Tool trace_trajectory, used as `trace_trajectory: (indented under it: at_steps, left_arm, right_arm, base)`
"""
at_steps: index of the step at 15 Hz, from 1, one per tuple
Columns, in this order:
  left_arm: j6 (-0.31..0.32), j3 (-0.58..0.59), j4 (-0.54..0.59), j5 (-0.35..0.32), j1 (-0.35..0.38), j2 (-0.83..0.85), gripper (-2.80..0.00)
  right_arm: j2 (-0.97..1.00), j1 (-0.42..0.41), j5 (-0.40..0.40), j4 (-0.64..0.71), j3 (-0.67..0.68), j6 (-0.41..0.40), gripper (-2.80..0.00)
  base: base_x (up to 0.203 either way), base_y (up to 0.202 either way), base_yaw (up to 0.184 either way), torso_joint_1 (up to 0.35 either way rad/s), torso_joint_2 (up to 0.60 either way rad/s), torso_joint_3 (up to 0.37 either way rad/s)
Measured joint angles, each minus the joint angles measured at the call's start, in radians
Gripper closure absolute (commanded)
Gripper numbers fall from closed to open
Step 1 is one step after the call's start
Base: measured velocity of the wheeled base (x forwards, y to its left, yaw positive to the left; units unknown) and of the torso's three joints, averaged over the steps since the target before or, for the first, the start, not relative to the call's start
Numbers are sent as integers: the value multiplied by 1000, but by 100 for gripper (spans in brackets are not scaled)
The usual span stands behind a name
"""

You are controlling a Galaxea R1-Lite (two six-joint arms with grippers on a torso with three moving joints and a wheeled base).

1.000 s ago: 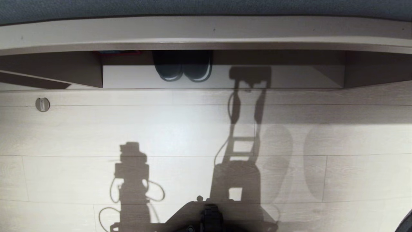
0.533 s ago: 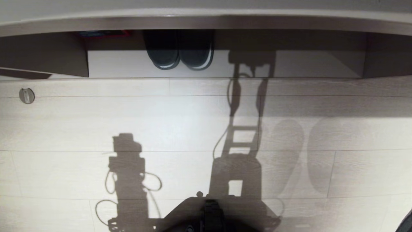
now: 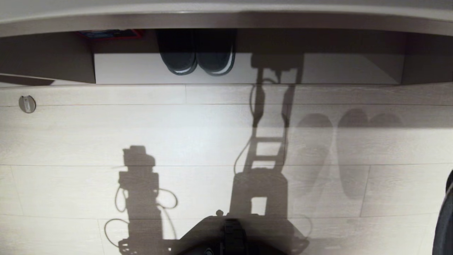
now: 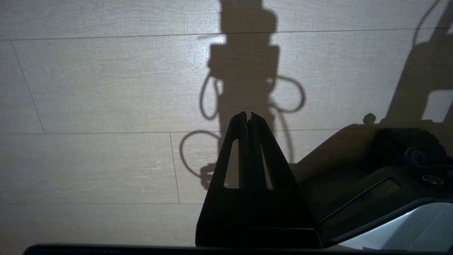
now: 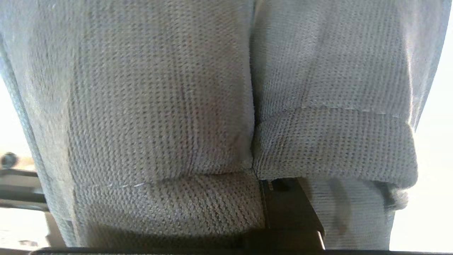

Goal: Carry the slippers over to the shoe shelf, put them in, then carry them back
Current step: Place the slippers into the shoe cabinet

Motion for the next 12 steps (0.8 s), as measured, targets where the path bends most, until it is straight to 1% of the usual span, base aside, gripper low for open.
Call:
trace_trajectory:
  at_steps: [2,4,5,7,9,12]
  left_arm:
    - [0,0,0,0,0,0,0]
    - [0,0,0,0,0,0,0]
    - [0,0,0,0,0,0,0]
    - [0,0,0,0,0,0,0]
    - [0,0,0,0,0,0,0]
    - [0,0,0,0,0,0,0]
  right_arm:
    - [178,16,12,-84,-39,5,0]
    - [375,26,32,-213,-67,2,0]
    - [460,29,41,-277,-77,-7,0]
    - [627,42,57,-440,-104,-49,0]
    - [731,60,63,-568,-147,-76,0]
    - [844,73,66,-659,-201,-89,0]
  base:
    - [0,0,0,0,0,0]
    - [0,0,0,0,0,0]
    - [0,0,0,0,0,0]
    - [0,0,0,0,0,0]
    - [0,0,0,0,0,0]
    - [0,0,0,0,0,0]
